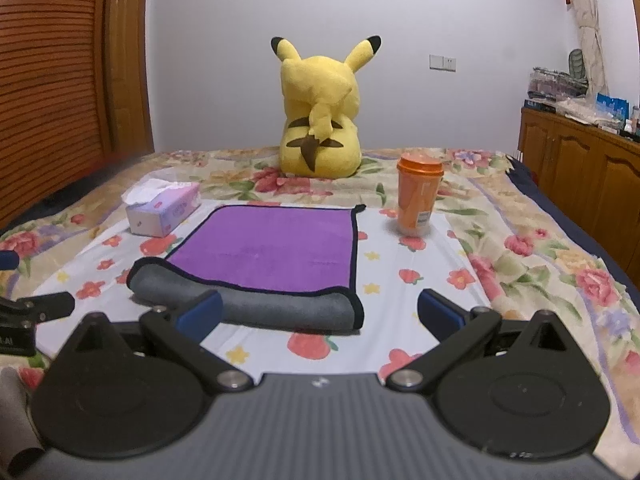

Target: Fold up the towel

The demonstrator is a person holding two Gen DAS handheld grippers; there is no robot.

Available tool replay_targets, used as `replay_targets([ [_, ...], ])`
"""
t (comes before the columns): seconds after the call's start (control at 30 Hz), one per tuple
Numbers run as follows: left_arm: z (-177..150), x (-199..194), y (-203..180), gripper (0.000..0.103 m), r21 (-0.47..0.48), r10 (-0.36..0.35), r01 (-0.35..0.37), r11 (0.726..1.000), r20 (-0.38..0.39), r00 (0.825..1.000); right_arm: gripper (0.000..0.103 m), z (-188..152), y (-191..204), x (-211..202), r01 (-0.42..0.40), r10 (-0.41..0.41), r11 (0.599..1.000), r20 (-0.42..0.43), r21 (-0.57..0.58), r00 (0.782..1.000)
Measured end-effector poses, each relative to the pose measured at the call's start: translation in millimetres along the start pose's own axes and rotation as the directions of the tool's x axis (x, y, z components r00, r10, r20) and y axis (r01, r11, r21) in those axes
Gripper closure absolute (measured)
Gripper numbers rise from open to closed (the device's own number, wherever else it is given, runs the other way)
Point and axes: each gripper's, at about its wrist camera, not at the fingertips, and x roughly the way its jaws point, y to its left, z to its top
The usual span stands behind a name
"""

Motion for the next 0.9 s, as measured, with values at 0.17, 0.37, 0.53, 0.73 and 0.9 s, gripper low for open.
replay_targets([
  [0.17, 3, 8, 1, 0.000, -0.007, -0.025, 0.025, 1.000, -0.020, 0.999, 0.000, 1, -1, 7, 0.001, -0.001, 1.000, -0.010, 0.003, 1.000],
  [0.37, 5, 20, 1, 0.000, -0.012, -0.040, 0.039, 0.999, -0.051, 0.998, 0.000, 1, 4, 17, 0.011, -0.011, 1.000, -0.024, -0.022, 1.000],
  [0.53, 8, 28, 3, 0.000, -0.031, -0.069, 0.067, 0.997, -0.060, 0.996, 0.000, 2, 6, 25, 0.007, -0.008, 0.999, -0.031, -0.039, 0.999],
  [0.73, 10, 37, 4, 0.003, -0.043, -0.091, 0.088, 0.995, -0.076, 0.993, 0.000, 3, 8, 37, 0.002, -0.005, 0.999, -0.050, -0.046, 0.999],
  [0.9, 13, 46, 7, 0.006, -0.059, -0.109, 0.104, 0.993, -0.084, 0.990, 0.000, 3, 11, 48, -0.029, 0.025, 0.998, -0.080, -0.057, 0.996],
])
